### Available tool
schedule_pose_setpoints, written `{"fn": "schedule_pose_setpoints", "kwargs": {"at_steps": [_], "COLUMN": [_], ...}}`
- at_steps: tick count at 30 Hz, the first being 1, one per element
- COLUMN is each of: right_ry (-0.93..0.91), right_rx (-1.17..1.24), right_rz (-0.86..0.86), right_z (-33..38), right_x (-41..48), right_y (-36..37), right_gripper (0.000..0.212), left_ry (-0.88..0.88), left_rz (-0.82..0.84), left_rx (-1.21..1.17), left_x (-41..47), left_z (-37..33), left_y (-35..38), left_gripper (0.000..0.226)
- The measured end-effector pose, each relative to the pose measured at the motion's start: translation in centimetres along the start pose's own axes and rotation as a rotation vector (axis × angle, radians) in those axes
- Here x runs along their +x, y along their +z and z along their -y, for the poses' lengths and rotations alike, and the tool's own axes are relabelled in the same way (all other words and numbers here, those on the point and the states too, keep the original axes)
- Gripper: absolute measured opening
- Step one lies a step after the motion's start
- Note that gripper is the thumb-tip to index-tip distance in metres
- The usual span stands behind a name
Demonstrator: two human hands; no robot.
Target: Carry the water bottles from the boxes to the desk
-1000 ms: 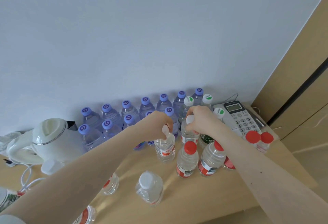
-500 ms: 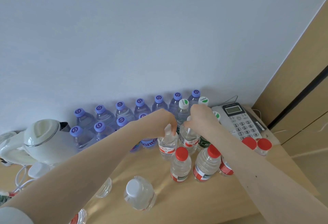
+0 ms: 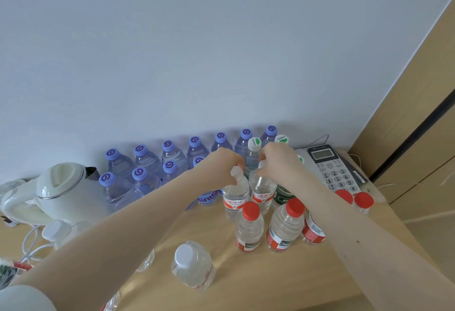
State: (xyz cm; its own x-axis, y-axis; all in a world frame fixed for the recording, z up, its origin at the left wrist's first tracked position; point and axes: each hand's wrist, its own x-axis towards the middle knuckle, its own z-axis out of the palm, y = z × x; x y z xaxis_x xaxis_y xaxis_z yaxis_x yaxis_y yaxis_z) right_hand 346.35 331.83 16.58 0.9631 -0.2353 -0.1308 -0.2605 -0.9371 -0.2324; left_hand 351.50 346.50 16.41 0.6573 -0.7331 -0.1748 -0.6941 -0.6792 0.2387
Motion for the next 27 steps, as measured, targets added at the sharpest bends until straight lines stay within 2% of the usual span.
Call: {"fn": "schedule_pose_setpoints", "kwargs": {"at_steps": [8,12,27], "right_ry": [0.035,0.004,-0.049], "right_rx": [0.023,0.006,-0.072], "right_rz": [-0.033,-0.031,-0.033], "right_z": [-0.8,-0.8,-0.9], "right_x": [0.1,0.2,0.1], "right_y": [0.4,0.7,1.0], "right_gripper": [0.023,0.022,0.016], "left_ry": [-0.041,-0.077,-0.114], "left_rz": [-0.032,-0.054,-0.050], "left_rx": [0.025,-0.031,0.059], "left_x": [0.2,0.0,-0.4], "left_z": [-0.5,-0.6,-1.7], "left_y": [0.3,0.3,0.4], "left_gripper": [0.001,0.021,0.020]}}
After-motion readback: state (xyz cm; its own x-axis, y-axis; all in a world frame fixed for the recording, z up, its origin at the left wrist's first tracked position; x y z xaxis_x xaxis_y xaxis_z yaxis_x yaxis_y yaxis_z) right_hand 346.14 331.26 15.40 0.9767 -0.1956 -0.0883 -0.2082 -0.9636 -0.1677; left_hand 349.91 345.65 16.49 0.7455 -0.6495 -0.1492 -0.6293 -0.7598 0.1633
